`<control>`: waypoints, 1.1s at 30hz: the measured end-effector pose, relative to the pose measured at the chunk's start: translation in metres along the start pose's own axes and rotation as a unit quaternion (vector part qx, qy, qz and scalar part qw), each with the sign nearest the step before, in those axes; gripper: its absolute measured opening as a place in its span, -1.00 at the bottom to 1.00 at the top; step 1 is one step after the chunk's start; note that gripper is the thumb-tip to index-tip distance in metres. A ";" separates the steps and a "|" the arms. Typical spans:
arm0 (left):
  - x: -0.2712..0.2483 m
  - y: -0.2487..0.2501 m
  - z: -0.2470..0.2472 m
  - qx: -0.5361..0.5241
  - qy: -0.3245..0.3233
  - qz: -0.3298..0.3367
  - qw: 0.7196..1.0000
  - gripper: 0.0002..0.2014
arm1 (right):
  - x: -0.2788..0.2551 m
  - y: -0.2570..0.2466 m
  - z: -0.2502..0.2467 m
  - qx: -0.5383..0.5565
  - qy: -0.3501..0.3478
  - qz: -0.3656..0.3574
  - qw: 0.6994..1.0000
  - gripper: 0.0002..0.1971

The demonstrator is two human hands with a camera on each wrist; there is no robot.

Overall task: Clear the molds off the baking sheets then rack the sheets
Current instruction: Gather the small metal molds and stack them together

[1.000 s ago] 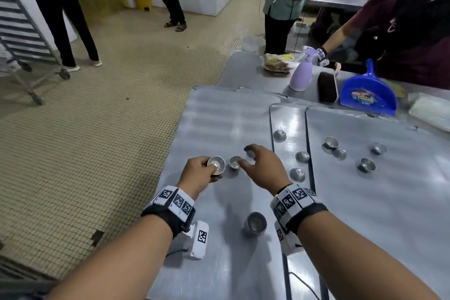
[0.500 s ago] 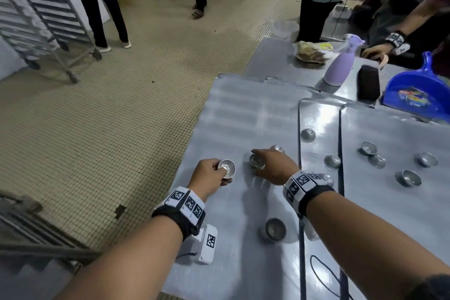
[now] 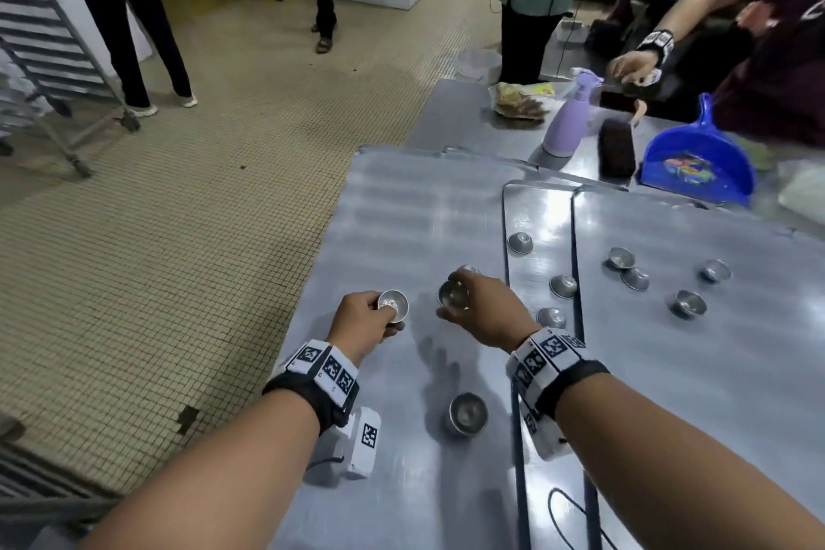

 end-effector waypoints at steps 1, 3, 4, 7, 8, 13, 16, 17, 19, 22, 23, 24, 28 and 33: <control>0.000 0.005 0.007 -0.013 -0.008 0.003 1.000 -0.86 | -0.005 -0.002 -0.007 0.019 0.017 0.002 1.000 -0.51; 0.000 0.016 0.020 -0.055 -0.024 0.001 0.998 -0.86 | -0.015 -0.006 -0.020 0.057 0.050 0.004 0.997 -0.43; -0.001 0.023 0.026 -0.076 -0.035 -0.002 0.997 -0.85 | -0.019 -0.009 -0.026 0.075 0.065 0.002 0.995 -0.41; -0.009 0.045 0.049 -0.154 -0.082 -0.013 0.985 -0.81 | -0.029 -0.015 -0.041 0.095 0.096 -0.002 0.991 -0.39; -0.014 0.052 0.056 -0.179 -0.098 -0.020 0.979 -0.78 | -0.031 -0.016 -0.045 0.091 0.104 0.002 0.990 -0.40; -0.026 0.063 0.079 -0.205 -0.135 -0.034 0.969 -0.75 | -0.040 -0.006 -0.054 0.092 0.134 0.031 0.986 -0.36; -0.025 0.056 0.083 -0.183 -0.139 -0.032 0.973 -0.82 | -0.046 0.000 -0.050 0.087 0.117 0.036 0.989 -0.24; -0.023 0.053 0.083 -0.185 -0.134 -0.035 0.973 -0.84 | -0.048 0.003 -0.049 0.091 0.113 0.037 0.989 -0.21; -0.018 0.047 0.082 -0.179 -0.115 -0.041 0.976 -0.87 | -0.052 0.015 -0.051 0.096 0.122 0.057 0.986 -0.26; -0.011 0.038 0.081 -0.121 -0.102 -0.029 0.987 -0.91 | -0.056 0.050 -0.059 0.055 0.143 0.117 0.981 -0.46; -0.009 0.035 0.080 -0.096 -0.102 -0.022 0.990 -0.90 | -0.057 0.063 -0.059 0.034 0.135 0.140 0.980 -0.49; -0.007 0.032 0.080 -0.073 -0.102 -0.017 0.992 -0.89 | -0.058 0.076 -0.058 0.012 0.120 0.159 0.980 -0.52; -0.006 0.028 0.080 -0.003 -0.118 0.006 0.993 -0.87 | -0.053 0.111 -0.047 -0.053 0.060 0.195 0.978 -0.87; -0.005 0.021 0.085 0.047 -0.141 0.008 0.989 -0.90 | -0.047 0.129 -0.029 -0.095 0.014 0.203 0.974 -0.84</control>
Point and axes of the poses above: each hand's wrist, its own x-axis towards the middle knuckle, its own z-axis out of the palm, y = z × x, the point moved 6 cm from there along x, towards the middle knuckle, and after that the axes turned 5 degrees about y, right-handed, at the moved point
